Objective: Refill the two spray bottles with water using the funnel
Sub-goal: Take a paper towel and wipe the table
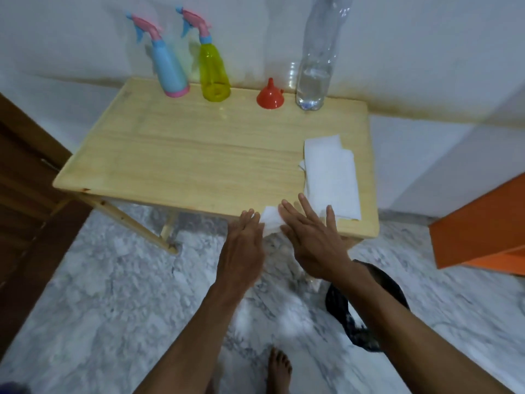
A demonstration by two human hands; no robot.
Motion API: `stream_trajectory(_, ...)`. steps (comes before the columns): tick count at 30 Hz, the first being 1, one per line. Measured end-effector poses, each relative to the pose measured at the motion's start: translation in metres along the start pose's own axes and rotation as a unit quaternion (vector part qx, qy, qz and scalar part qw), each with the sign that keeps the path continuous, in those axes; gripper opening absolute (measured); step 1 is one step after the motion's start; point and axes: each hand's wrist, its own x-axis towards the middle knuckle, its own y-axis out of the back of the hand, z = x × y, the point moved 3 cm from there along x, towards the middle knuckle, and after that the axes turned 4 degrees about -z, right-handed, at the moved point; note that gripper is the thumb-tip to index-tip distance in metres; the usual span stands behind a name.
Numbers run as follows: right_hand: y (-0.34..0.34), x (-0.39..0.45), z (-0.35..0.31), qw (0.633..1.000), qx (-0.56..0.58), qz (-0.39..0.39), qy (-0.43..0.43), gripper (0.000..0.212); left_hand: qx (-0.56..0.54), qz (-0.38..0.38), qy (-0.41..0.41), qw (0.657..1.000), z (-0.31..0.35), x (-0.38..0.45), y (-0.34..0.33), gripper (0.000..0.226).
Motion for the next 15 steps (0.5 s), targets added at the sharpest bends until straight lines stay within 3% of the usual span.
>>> stream_trajectory(3,0.028,-0.033,-0.026,0.977,0.193,0.085,-0.001,0.043,-0.033,0.017,-0.005,0.999,0.024,-0.021,0.031,0.04)
stream_trajectory(5,0.047,-0.053,-0.043,0.952,0.258,0.164,0.002,0.032,-0.055,0.051,-0.048,0.996,0.042,-0.031,0.052,0.031)
stream_trajectory(7,0.065,-0.074,-0.055,0.925,0.312,0.213,-0.054,0.029,-0.068,0.071,-0.093,0.991,0.064,-0.042,0.074,0.026)
stream_trajectory(15,0.108,-0.157,-0.094,0.822,0.349,0.419,-0.163,0.015,-0.111,0.023,-0.173,0.978,0.113,-0.08,0.123,0.019)
